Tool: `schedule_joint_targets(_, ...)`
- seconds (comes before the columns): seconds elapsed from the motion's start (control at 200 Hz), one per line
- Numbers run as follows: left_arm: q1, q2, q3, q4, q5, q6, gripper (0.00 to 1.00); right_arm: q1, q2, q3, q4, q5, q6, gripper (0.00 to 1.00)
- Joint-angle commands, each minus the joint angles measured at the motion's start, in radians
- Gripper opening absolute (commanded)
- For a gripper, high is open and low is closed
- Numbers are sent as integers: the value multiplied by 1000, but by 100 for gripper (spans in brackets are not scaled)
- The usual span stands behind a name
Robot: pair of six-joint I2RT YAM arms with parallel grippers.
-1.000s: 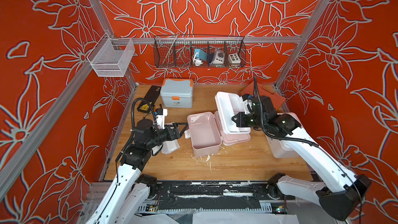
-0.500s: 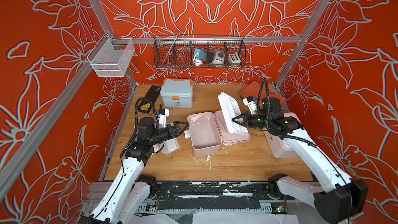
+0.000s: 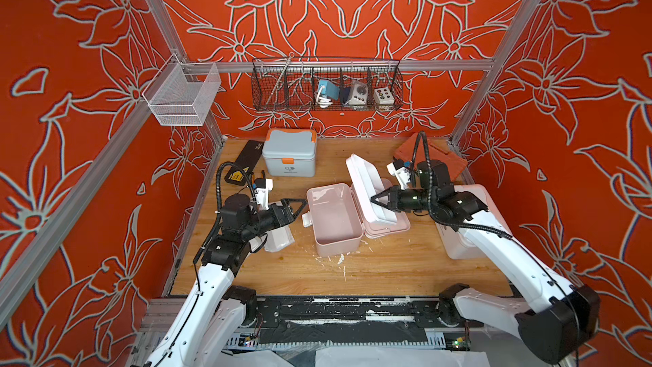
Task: Open first aid kits and take out gauze
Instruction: Place the compartment layer in the first aid kit.
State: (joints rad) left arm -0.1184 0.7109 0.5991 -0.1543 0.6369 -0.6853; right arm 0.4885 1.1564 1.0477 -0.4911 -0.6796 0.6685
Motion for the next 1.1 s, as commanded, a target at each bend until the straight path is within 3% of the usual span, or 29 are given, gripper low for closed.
schedule_joint_targets(0.0, 5, -33, 8, -31, -89, 58, 97, 74, 27, 65, 19, 90, 6, 0)
schedule_joint_targets(0.215, 5, -123, -64, -37, -200, 60, 97, 205, 114, 140, -10, 214, 36, 0)
schedule_joint_targets(0.505, 5, -201, -120, -80, -293, 83, 98, 346, 250, 289, -168, 507, 142, 0)
schedule_joint_targets(0.831, 4, -218, -137, -59, -301, 83, 97, 475, 456, 511, -380, 730, 178, 0)
schedule_joint_targets(1.096, 2, -227, -147, -53, -306, 84, 97, 534, 564, 593, -446, 790, 184, 0)
